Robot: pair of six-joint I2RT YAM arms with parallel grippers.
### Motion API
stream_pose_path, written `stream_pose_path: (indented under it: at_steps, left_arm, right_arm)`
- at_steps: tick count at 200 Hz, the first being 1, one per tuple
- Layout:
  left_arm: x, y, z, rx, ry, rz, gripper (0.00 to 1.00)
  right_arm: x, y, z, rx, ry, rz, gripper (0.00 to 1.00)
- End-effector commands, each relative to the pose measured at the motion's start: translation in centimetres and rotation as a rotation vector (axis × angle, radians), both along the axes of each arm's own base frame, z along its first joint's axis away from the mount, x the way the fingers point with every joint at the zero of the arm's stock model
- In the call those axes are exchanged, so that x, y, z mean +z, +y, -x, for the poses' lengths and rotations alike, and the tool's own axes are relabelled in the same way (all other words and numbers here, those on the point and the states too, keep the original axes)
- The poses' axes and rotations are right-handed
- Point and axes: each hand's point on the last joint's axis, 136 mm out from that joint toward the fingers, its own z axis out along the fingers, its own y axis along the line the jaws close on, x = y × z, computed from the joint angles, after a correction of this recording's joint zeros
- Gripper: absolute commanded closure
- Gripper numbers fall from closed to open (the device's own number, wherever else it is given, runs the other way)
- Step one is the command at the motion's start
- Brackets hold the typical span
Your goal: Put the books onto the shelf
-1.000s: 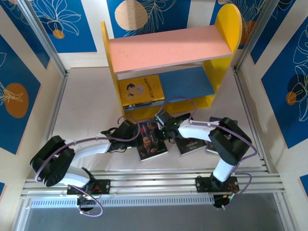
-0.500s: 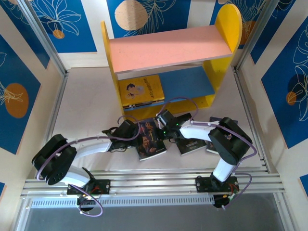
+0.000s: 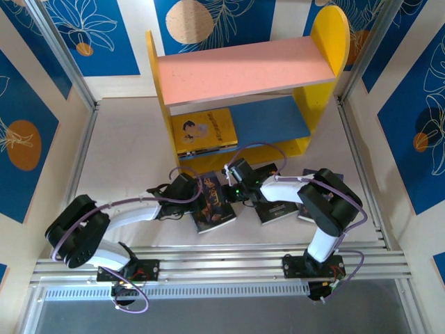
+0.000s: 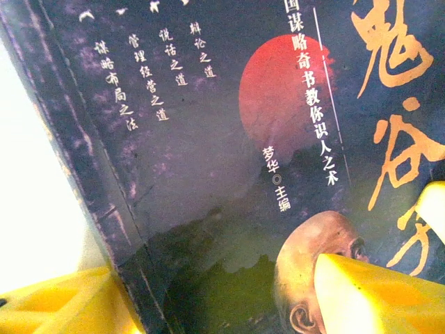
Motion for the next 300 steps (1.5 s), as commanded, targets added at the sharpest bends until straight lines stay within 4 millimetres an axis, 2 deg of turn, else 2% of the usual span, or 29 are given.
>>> stream_pose_path:
  at_steps: [1,90,130,205,265,300]
  left_arm:
    - [1.5,-4.3,-0.6,-0.082,-0.048,0.204,0.33]
    - [5.9,-3.3,-1.0,-0.052,-0.171,0.259,0.44]
    - [7.1,-3.1,-1.0,-0.041,-0.205,0.286,0.45]
    - [6.4,-2.6,-0.9,-0.023,-0.2,0.277,0.56]
    - [6.5,-2.9,-0.9,-0.032,-0.213,0.3,0.55]
    - [6.6,-2.6,-1.0,-0.024,-0.223,0.292,0.65]
  right_arm:
    - [-4.1,0.5,8.5,0.196,0.285,0.008,0.86]
    - [-4.0,0.8,8.8,0.223,0.296,-0.006,0.82]
    - [-3.9,1.0,8.8,0.232,0.293,-0.014,0.82]
    - [-3.6,0.7,8.6,0.22,0.28,-0.019,0.74]
    - [-2.9,0.6,8.2,0.211,0.279,-0.052,0.65]
    - [-2.8,0.3,8.0,0.202,0.275,-0.06,0.58]
